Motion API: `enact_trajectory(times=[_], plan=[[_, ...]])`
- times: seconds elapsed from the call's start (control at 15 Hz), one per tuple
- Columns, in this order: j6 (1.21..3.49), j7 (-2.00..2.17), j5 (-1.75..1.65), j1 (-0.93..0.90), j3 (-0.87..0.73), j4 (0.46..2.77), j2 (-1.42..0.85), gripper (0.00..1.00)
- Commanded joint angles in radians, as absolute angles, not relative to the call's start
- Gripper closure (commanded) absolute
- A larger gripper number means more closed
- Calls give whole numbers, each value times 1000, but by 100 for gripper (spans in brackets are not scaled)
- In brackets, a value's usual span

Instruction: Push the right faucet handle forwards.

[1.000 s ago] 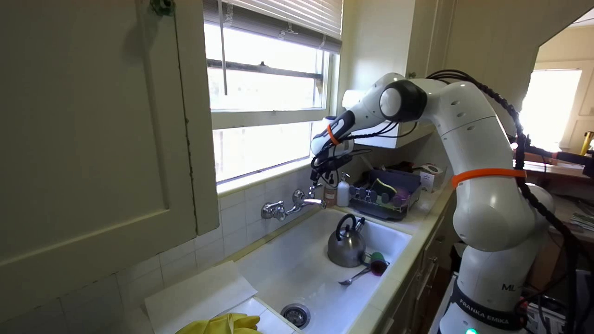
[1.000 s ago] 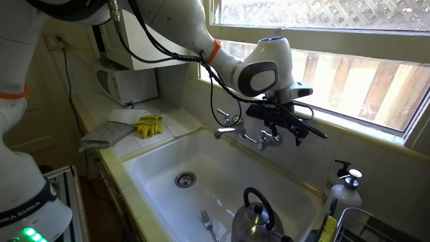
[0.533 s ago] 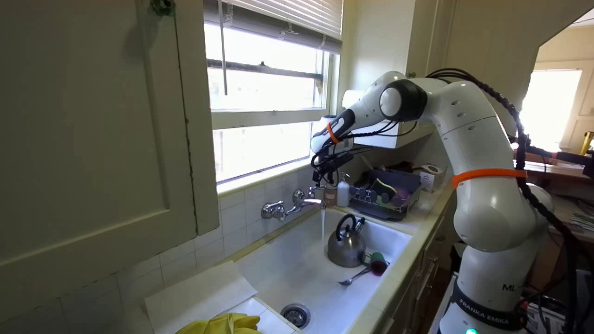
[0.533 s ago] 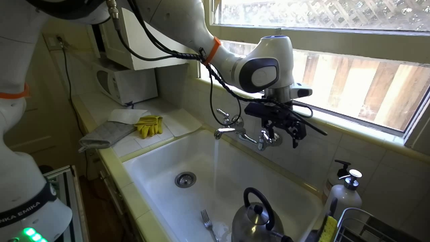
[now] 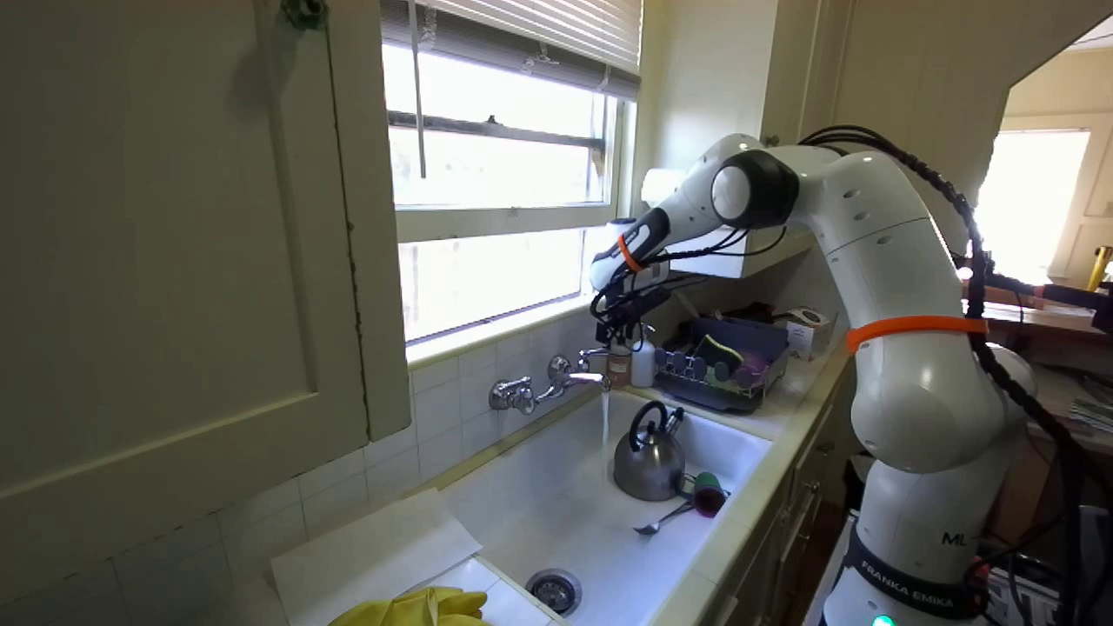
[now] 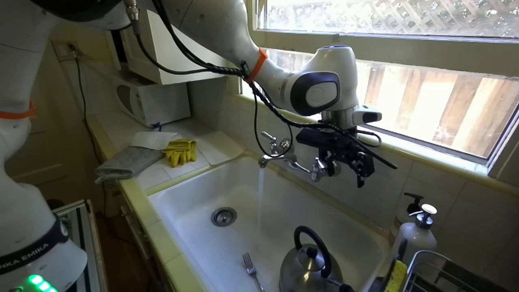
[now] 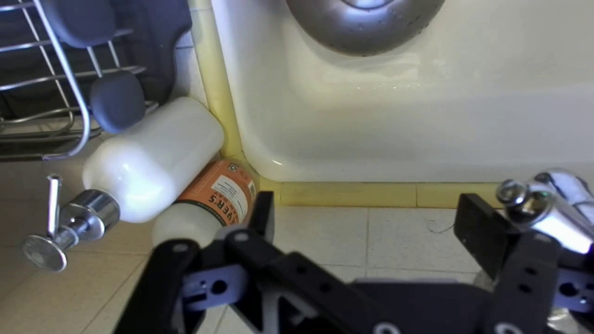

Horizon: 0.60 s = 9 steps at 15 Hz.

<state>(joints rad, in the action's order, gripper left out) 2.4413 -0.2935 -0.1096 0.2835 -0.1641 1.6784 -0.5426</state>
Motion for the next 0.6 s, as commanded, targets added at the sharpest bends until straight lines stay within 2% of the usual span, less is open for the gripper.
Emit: enact_trajectory(times=[0.0,0.53], plan=[[2437,-274,-125,288,-179,1722,-504,0],[2402,-310,-97,304,-168,1804,-383,0]])
